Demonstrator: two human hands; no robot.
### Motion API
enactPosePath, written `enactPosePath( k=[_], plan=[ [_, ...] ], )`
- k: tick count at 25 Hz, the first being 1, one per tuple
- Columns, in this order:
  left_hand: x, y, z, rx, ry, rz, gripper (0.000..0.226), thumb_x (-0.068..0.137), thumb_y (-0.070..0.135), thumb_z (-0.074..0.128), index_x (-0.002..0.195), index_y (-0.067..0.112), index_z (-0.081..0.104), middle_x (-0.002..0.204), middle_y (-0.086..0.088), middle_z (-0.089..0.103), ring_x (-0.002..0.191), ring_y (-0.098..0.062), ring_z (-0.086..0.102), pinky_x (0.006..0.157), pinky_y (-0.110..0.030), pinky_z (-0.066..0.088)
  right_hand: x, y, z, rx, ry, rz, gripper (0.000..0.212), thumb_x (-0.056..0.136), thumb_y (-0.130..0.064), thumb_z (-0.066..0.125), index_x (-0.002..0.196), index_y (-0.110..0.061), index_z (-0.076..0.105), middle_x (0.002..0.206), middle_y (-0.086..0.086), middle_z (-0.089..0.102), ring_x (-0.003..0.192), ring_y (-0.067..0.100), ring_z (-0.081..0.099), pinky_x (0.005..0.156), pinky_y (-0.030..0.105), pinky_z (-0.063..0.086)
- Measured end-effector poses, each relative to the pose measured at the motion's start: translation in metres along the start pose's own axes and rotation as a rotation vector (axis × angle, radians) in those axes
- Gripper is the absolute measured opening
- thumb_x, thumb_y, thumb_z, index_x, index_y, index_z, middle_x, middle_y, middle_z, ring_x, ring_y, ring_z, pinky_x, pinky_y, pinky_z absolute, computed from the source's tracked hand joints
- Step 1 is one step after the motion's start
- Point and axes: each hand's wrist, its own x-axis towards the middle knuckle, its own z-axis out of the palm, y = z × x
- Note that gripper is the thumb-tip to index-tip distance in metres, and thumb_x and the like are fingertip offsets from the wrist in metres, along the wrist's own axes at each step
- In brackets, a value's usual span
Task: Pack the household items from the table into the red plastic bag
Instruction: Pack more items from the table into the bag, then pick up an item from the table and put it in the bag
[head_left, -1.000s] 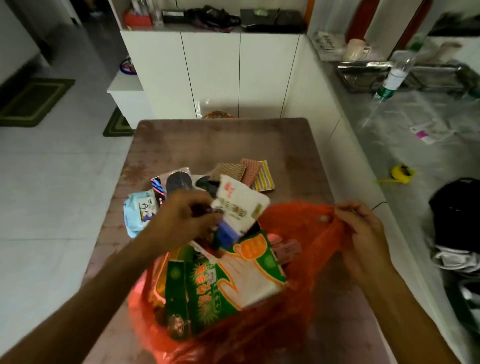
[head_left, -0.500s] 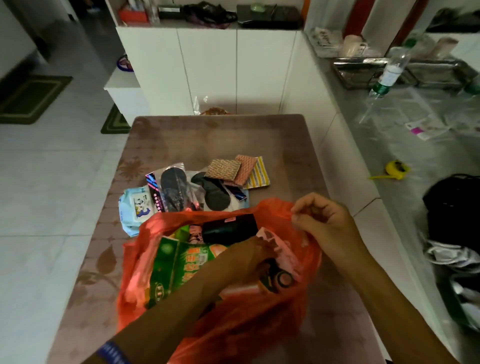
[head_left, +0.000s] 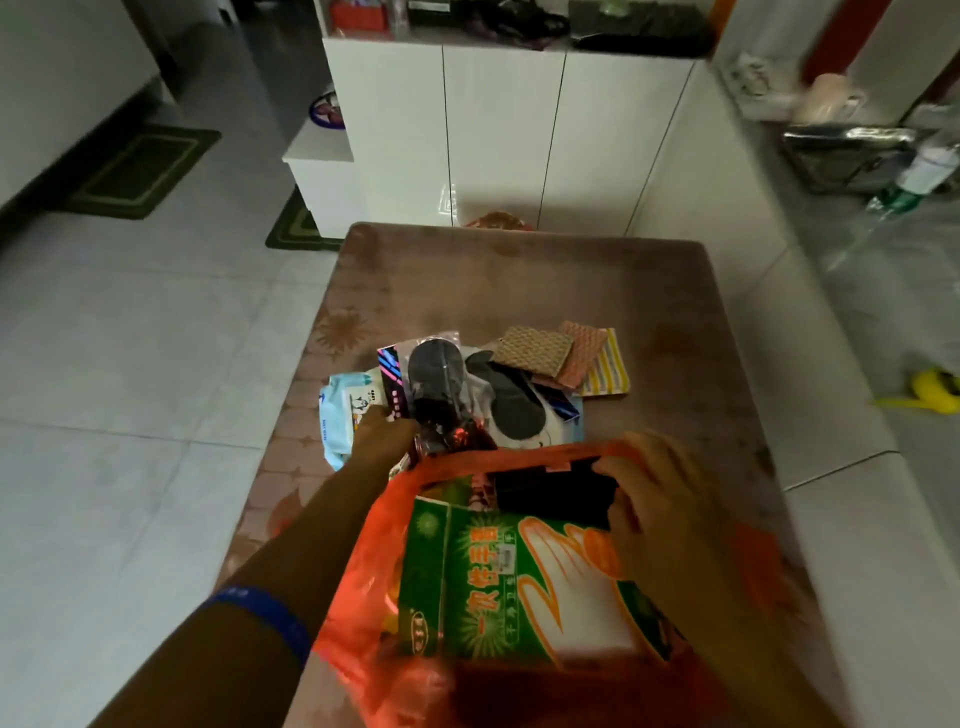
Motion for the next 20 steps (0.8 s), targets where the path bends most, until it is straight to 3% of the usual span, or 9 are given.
enactPosePath(
  k=[2, 4, 7, 9, 11, 12, 14, 17, 20],
  plan=[
    [0.025, -0.011, 0.004, -0.178, -0.036, -0.114, 0.048, 0.075, 0.016, 0.072, 0.117, 0.005, 0.053, 0.107, -0.008, 0.059, 0.085, -0.023, 0.058, 0.06, -0.027, 0.047, 0.002, 0.008, 0.011, 0.099, -0.023, 0.095, 0.028, 0.082, -0.012, 0.054, 0.107, -0.018, 0.066, 0.13, 0.005, 0.056, 0.119, 0.024, 0.047, 0.095, 0.033, 0.04],
    [0.033, -0.015, 0.01, -0.336, -0.107, -0.199, 0.036, 0.08, 0.015, 0.071, 0.11, 0.002, 0.056, 0.097, -0.013, 0.063, 0.064, -0.017, 0.059, 0.042, -0.022, 0.044, 0.001, 0.013, 0.015, 0.187, -0.034, 0.215, 0.037, 0.085, -0.009, 0.061, 0.119, -0.022, 0.06, 0.14, 0.001, 0.047, 0.122, 0.019, 0.044, 0.095, 0.029, 0.036],
    [0.032, -0.013, 0.024, -0.311, -0.049, -0.125, 0.027, 0.081, 0.013, 0.071, 0.104, 0.0, 0.063, 0.088, -0.012, 0.066, 0.058, -0.014, 0.061, 0.046, -0.022, 0.046, 0.003, 0.016, 0.005, 0.236, 0.019, 0.431, 0.065, 0.078, -0.008, 0.07, 0.134, -0.028, 0.045, 0.138, 0.0, 0.043, 0.118, 0.02, 0.044, 0.091, 0.035, 0.042],
    [0.022, 0.002, 0.02, -0.278, 0.032, 0.078, 0.025, 0.083, 0.014, 0.068, 0.106, 0.004, 0.066, 0.09, -0.007, 0.068, 0.074, -0.019, 0.065, 0.055, -0.022, 0.048, 0.006, 0.019, -0.01, 0.304, 0.008, 0.627, 0.062, 0.081, -0.012, 0.07, 0.134, -0.028, 0.043, 0.119, -0.005, 0.053, 0.098, 0.015, 0.053, 0.073, 0.025, 0.042],
    [-0.004, 0.024, 0.001, -0.256, 0.037, 0.323, 0.019, 0.084, 0.018, 0.068, 0.101, 0.011, 0.067, 0.087, -0.003, 0.069, 0.083, -0.021, 0.068, 0.062, -0.027, 0.053, 0.007, 0.023, -0.019, 0.385, -0.021, 0.687, 0.041, 0.086, -0.015, 0.065, 0.123, -0.028, 0.053, 0.092, -0.015, 0.059, 0.075, 0.009, 0.058, 0.055, 0.016, 0.037],
    [-0.022, 0.034, -0.01, -0.236, 0.014, 0.465, 0.016, 0.083, 0.018, 0.069, 0.098, 0.013, 0.067, 0.086, 0.0, 0.069, 0.082, -0.017, 0.068, 0.064, -0.028, 0.055, 0.008, 0.025, -0.023, 0.476, 0.006, 0.701, 0.03, 0.088, -0.013, 0.063, 0.115, -0.027, 0.059, 0.083, -0.015, 0.062, 0.07, 0.01, 0.061, 0.051, 0.016, 0.04],
    [-0.073, 0.047, -0.032, -0.095, -0.049, 0.783, 0.016, 0.081, 0.013, 0.072, 0.096, 0.015, 0.067, 0.09, 0.008, 0.069, 0.077, -0.004, 0.065, 0.065, -0.017, 0.052, 0.011, 0.024, -0.033, 0.779, 0.088, 0.762, 0.017, 0.091, -0.01, 0.059, 0.102, -0.021, 0.066, 0.073, -0.004, 0.068, 0.062, 0.009, 0.064, 0.053, 0.019, 0.048],
    [-0.141, 0.033, -0.044, 0.193, -0.25, 1.155, 0.025, 0.076, 0.005, 0.073, 0.098, 0.016, 0.065, 0.106, 0.012, 0.066, 0.092, 0.001, 0.062, 0.073, -0.006, 0.048, 0.012, 0.02, -0.05, 1.064, 0.142, 0.806, 0.014, 0.094, -0.016, 0.055, 0.096, -0.012, 0.069, 0.076, 0.007, 0.072, 0.058, 0.012, 0.06, 0.058, 0.027, 0.05],
    [-0.166, 0.003, -0.028, 0.535, -0.3, 1.331, 0.033, 0.07, 0.016, 0.067, 0.102, 0.024, 0.062, 0.104, 0.005, 0.07, 0.096, -0.009, 0.063, 0.078, -0.021, 0.052, 0.009, 0.018, -0.062, 1.14, 0.166, 0.776, 0.014, 0.095, -0.016, 0.054, 0.099, -0.013, 0.067, 0.09, 0.003, 0.074, 0.057, 0.016, 0.054, 0.055, 0.028, 0.048]
  ],
)
